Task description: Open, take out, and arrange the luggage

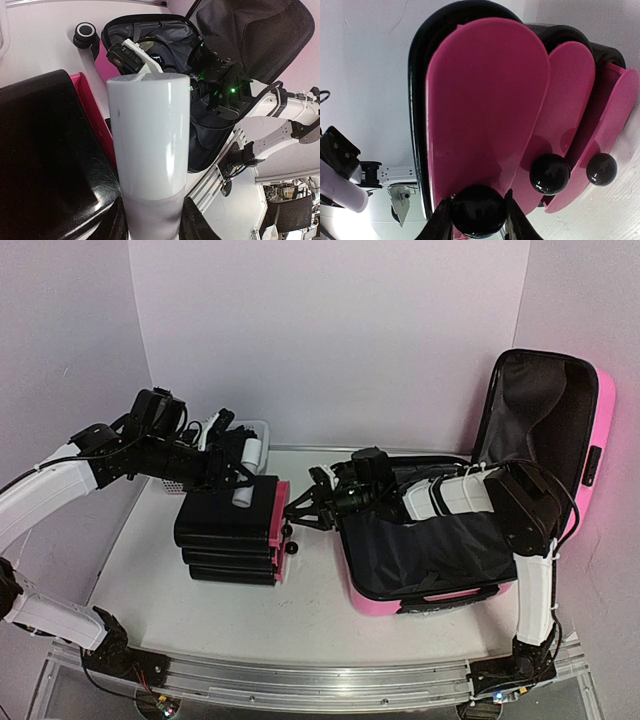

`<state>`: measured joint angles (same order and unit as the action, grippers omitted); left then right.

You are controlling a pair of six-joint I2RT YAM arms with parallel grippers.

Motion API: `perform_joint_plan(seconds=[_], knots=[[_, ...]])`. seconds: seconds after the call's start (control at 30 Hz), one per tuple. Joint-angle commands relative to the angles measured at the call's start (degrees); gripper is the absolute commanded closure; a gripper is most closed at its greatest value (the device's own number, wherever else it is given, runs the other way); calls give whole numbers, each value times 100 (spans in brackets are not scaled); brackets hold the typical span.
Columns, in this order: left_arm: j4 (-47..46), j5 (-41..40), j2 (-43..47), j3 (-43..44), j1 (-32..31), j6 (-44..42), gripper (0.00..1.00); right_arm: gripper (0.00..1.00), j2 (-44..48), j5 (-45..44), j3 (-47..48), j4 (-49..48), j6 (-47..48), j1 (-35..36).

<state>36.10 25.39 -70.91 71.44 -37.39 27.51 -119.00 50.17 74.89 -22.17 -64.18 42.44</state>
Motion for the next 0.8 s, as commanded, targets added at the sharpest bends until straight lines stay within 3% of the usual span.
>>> perform_joint_plan(seconds=[0.0, 0.17, 0.53, 0.77], knots=[[-226, 155, -131, 170, -2, 192, 82, 78, 206, 65, 43, -349, -11, 37], [-161, 37, -466, 316, -243, 447, 82, 88, 505, -45, -268, -346, 62, 7], [388, -973, -1397, 1012, -904, 906, 78, 90, 1119, -86, -868, -232, 284, -192], [845, -1315, -2028, 1573, -957, 1015, 75, 91, 1284, -59, -993, -57, 413, -341]])
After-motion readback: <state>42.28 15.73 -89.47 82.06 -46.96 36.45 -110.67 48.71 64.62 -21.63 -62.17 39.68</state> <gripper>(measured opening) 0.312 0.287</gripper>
